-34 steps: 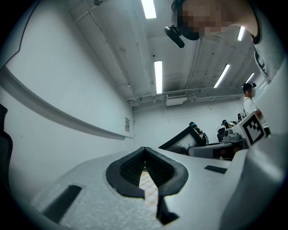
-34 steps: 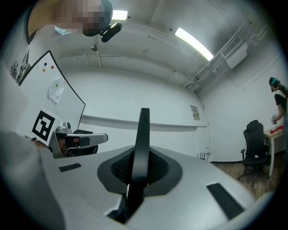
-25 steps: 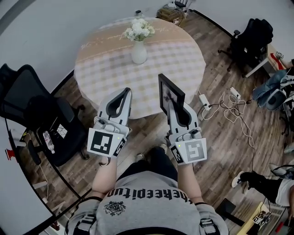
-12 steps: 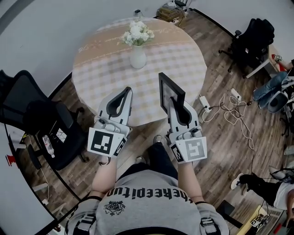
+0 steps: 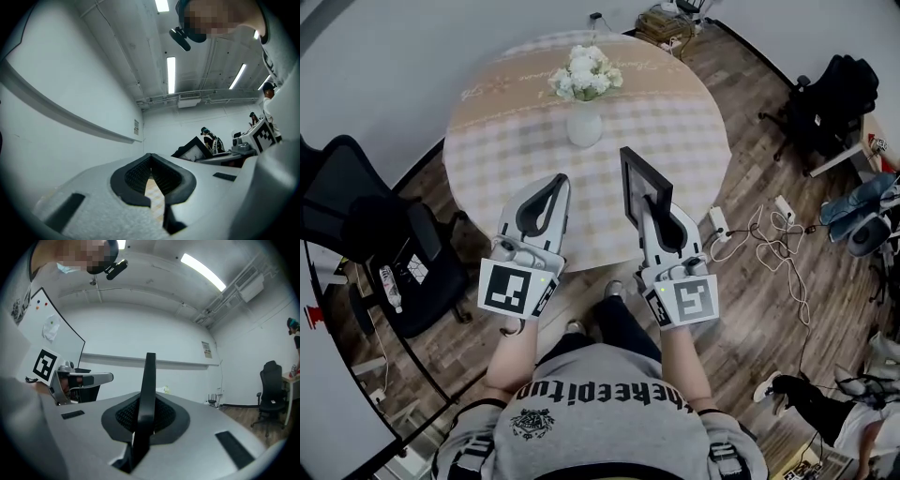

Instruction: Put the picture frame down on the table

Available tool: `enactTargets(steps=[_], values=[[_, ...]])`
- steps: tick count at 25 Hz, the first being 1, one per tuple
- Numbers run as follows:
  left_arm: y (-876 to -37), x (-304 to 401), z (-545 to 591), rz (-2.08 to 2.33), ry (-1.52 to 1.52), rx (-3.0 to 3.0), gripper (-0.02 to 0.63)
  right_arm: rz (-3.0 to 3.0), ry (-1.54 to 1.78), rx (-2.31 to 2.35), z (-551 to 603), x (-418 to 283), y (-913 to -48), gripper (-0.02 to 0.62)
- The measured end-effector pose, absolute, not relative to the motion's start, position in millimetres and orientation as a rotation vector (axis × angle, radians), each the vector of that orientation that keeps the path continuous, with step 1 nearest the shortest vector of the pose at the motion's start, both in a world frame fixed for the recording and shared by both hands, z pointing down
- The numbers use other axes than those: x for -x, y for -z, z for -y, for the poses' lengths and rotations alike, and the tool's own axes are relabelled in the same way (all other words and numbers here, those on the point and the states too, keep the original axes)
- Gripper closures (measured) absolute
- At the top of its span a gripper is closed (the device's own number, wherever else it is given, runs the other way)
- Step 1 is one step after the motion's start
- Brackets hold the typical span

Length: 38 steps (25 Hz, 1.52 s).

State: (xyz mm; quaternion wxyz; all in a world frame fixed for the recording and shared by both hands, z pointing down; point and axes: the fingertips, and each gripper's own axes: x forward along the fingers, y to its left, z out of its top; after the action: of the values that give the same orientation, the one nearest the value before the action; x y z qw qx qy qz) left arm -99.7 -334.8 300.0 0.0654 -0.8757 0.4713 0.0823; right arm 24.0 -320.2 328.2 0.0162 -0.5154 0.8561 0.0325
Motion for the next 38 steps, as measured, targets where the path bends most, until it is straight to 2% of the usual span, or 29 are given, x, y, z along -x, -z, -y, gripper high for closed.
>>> enactTargets(steps=[9, 20, 38], values=[[-308, 94, 366, -1.566, -0.226, 2.58, 0.591, -2.778, 0.025, 1.494, 371, -31, -361, 0.575], [-336, 86, 390, -1.696, -0.171, 2.545, 0.591, -2.902, 0.338, 1.432, 413, -36, -449, 0.577], [-381, 86, 411, -1.821, -0.073, 2.572, 0.591, -3.01, 0.701, 1.405, 429, -37, -544, 0.575]])
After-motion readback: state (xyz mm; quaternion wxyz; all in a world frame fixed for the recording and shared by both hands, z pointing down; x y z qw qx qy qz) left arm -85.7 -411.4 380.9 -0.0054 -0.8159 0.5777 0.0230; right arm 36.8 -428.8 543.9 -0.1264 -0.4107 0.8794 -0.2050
